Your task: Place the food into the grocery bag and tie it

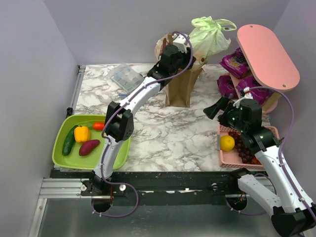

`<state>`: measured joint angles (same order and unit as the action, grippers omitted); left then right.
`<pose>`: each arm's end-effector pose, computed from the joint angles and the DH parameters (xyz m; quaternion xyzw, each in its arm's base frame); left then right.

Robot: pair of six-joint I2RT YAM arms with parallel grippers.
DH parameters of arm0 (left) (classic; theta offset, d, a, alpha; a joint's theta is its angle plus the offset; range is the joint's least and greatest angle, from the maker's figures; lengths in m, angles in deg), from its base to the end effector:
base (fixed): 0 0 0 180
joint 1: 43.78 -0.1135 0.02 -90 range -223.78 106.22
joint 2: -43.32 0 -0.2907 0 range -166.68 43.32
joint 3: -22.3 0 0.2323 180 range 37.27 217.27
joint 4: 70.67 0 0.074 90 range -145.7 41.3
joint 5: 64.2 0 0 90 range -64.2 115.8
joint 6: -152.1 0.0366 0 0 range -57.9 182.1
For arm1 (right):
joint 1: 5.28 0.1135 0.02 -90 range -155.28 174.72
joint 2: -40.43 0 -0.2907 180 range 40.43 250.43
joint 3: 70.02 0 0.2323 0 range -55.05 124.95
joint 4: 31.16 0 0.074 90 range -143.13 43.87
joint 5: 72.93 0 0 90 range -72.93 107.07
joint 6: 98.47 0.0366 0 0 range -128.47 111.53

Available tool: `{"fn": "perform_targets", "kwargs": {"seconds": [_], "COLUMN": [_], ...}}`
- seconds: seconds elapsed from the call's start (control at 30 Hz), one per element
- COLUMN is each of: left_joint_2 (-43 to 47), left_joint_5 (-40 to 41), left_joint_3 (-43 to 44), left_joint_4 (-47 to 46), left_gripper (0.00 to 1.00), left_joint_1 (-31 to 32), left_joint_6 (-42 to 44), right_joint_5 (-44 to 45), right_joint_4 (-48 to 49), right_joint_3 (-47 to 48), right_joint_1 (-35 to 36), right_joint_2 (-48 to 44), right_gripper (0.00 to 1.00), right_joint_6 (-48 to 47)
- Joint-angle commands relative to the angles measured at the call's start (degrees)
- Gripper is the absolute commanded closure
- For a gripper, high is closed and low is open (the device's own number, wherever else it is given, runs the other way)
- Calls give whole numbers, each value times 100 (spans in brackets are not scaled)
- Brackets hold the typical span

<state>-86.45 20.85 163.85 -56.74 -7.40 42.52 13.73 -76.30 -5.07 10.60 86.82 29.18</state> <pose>0.4359 -0.3251 0.3802 0.1348 0.7075 -0.3526 0.5975 0.1327 0.0400 0.3485 0.1455 0.8380 0.2587 0.4579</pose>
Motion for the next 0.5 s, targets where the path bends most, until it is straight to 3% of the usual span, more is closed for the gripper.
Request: {"fn": "perform_targets", "kwargs": {"seconds": [0.0, 0.2, 0.47], "left_joint_2": [-254, -495, 675], "left_joint_5": [172, -146, -647], "left_joint_3": [259, 787, -1494], "left_joint_4": [392, 800, 287], "left_gripper": [63, 61, 63], "left_joint_1": [-427, -770, -760], "left_joint_6": [-152, 102, 1], "right_joint_5": [-78, -119, -117], "right_joint_4": [-144, -74, -19], "right_joint_3": [-93, -141, -134], "right_joint_1": [21, 17, 20], "right_joint_2": [31, 130, 230], "right_gripper": [1, 1, 1], "right_joint_6": [-68, -78, -109]}}
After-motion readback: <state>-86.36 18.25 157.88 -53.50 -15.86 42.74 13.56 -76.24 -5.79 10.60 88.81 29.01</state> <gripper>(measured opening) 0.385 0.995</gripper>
